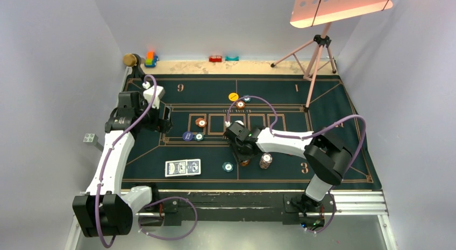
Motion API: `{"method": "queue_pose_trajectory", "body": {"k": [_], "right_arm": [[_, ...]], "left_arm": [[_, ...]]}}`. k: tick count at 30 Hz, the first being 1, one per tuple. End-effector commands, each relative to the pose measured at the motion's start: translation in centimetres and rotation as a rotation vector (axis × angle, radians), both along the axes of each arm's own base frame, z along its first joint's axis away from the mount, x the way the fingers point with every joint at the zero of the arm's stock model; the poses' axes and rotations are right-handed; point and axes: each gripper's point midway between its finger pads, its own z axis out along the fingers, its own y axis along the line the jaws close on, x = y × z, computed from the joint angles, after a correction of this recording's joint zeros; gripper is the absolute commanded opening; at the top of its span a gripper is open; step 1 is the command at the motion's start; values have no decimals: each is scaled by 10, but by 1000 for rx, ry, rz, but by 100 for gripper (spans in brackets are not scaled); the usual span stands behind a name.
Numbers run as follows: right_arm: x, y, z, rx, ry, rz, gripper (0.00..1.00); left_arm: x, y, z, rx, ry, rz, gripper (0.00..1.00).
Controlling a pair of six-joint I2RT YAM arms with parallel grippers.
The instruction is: Distribute texas hold em gaming equipment
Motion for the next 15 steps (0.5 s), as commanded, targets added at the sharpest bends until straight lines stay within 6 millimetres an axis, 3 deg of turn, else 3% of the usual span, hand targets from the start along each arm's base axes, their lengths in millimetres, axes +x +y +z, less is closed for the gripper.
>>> {"method": "queue_pose_trajectory", "body": {"k": [1,8,11,15], "right_arm": [[1,7,19,36,-18,-1,27],[26,3,66,72,-108,-47,21],[46,-16,85,102,-143,-123,20],[71,-62,96,122,-174,-288,20]], "left_arm": [[2,3,4,6,-35,2,100],[2,3,4,6,-35,2,100],[2,3,5,5,-36,1,100],[2,2,4,2,-34,-1,100]]}}
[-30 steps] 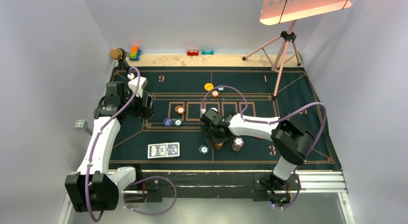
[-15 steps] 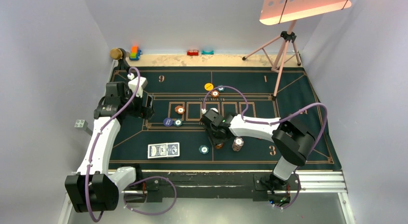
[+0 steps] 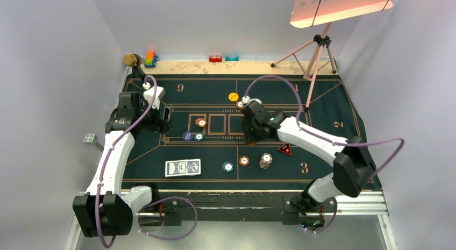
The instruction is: Distribute texas hold em gaming equipment
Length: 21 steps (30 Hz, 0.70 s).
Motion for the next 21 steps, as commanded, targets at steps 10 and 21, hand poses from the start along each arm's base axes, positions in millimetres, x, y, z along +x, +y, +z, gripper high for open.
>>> {"method": "queue_pose_trajectory", "body": {"k": [10,21], "right_arm": [[47,-170,2,-95,-78,-583,17],[48,-232,-18,-94,-12,-806,17]], "left_arm": [[3,1,7,0,-39,-9,100],[3,1,6,2,-36,-12,100]]}}
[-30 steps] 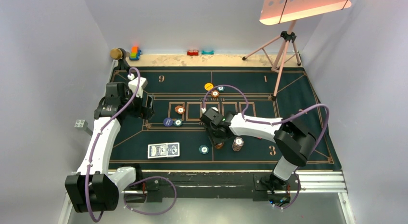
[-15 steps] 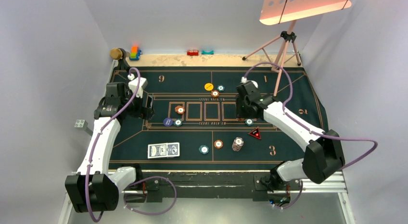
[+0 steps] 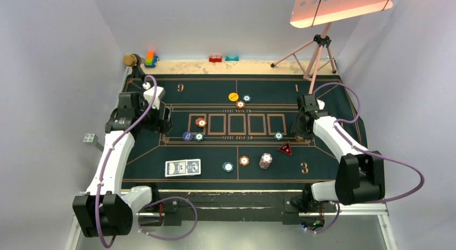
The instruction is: Distribute texas hold em gaming equipment
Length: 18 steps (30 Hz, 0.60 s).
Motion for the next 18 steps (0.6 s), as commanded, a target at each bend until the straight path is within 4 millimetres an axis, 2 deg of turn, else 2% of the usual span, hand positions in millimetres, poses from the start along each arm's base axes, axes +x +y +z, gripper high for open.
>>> {"method": "queue_pose_trajectory", "body": {"k": [1,7,13,15,18], "right_arm": [[9,-2,-2,25,-17,-48,17],[2,0,-26,41,59,-129,18],[-3,2,-46,62,71,-164,32],[-3,1,-47,58,73,-172,40],[-5,0,-49,55,76,-181,63]], "left_arm": [[3,1,6,2,-38,-11,100],[3,2,6,5,-38,-10,100],[4,2,7,5,-39,-10,100],[4,2,6,5,-37,-9,100],[4,2,6,5,-38,-9,100]]}}
